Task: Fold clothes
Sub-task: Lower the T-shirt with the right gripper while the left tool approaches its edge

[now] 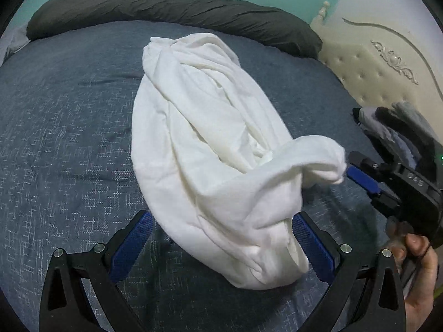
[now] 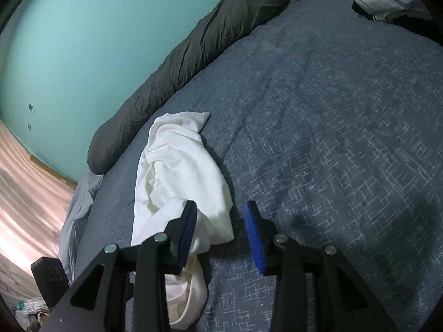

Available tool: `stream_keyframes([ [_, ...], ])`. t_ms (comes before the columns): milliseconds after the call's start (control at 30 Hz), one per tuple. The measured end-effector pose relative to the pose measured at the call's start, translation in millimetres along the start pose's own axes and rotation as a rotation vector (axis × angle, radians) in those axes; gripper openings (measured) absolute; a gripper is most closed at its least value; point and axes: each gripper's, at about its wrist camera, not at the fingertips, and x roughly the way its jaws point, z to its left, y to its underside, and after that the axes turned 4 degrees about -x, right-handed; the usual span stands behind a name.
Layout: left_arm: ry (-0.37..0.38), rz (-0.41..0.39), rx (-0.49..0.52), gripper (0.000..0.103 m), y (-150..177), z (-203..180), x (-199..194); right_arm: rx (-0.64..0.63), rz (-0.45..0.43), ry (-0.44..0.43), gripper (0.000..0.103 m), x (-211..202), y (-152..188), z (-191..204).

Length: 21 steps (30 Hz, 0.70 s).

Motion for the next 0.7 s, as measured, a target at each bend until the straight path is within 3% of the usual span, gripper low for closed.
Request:
stream_keyframes([
  [300,-0.032,-0.05,-0.028,0.103,-5,7,-17,0.025,0.018,-0.015,0.036,2,3,-5],
  [567,-0.064,-0.164,-0.031,0.102,-9,14,-44,0.03,0.009,-0.018,0.036,-1,0,-7],
  [700,-0.024,-0.141,-0.041,0.102,-8,15,-43,0.045,0.011,-0.026,0.036,1,-1,-7],
])
